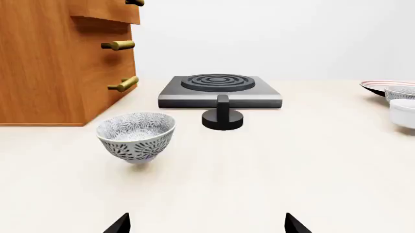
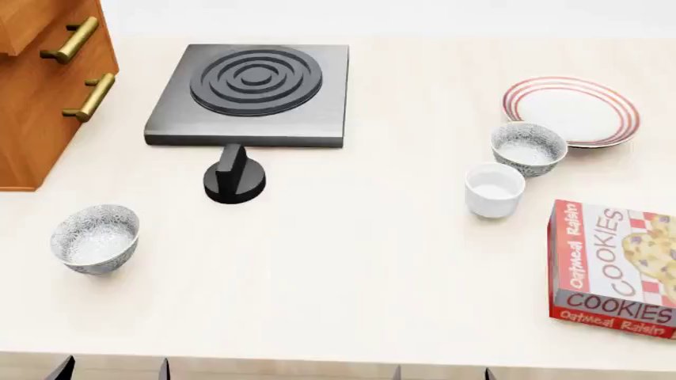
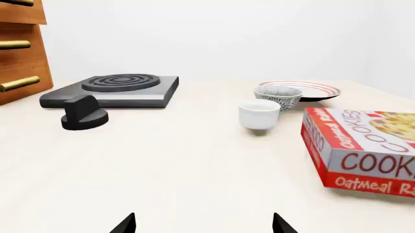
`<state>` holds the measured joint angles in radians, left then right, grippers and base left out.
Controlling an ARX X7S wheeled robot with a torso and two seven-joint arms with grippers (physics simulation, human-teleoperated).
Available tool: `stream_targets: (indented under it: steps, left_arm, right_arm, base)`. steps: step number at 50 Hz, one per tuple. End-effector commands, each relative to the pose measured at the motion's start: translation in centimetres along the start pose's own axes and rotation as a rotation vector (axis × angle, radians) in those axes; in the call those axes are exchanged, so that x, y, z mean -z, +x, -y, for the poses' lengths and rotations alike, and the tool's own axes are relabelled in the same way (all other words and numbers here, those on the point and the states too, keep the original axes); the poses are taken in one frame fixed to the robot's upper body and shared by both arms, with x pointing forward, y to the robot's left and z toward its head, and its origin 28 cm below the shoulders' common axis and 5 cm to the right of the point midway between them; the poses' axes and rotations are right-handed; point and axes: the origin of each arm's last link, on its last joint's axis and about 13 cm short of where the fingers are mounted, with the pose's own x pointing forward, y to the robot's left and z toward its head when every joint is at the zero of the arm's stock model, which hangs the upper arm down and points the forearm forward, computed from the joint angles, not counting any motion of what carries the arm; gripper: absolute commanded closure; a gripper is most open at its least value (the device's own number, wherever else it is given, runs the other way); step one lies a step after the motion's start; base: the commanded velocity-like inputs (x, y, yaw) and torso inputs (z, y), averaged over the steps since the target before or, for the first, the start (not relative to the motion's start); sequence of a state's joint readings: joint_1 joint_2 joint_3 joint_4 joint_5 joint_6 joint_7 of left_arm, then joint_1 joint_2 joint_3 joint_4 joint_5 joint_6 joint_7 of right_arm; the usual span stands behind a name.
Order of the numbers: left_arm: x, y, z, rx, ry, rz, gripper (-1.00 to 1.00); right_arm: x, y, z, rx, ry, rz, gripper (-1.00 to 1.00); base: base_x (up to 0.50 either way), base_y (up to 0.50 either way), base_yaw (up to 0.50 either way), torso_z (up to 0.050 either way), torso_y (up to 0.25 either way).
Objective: Pick the akita bowl between the plate and the ramekin and place it on the plate.
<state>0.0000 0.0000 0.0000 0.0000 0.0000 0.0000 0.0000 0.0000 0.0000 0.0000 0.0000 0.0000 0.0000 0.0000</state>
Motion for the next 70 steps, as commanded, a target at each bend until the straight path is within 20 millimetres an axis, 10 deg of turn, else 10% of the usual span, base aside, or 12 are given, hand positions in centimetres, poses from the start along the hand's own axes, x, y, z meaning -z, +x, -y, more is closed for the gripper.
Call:
stream_targets:
  steps: [1, 38, 70]
  left_arm:
    - [-0.1, 0.0, 0.0, 0.005, -0.016, -0.002, -1.0]
    - [-1.1, 0.0, -0.6, 0.009, -0.096, -0.016, -1.0]
    - [-3.1, 3.9, -7.1, -0.214, -0.192, 0.006, -1.0]
  right_arm:
    - [-0.2, -0.2, 0.0, 0.005, 0.012, 0.009, -1.0]
    - [-0.4, -0.2, -0.1, 0.008, 0.001, -0.002, -1.0]
    - [-8.3, -0.4, -1.0, -0.025, -0.032, 0.058, -1.0]
  base:
    - [0.0, 0.0, 0.0, 0.0, 0.0]
    - [0.0, 0.0, 0.0, 0.0, 0.0]
    - [0.0, 0.0, 0.0, 0.0, 0.0]
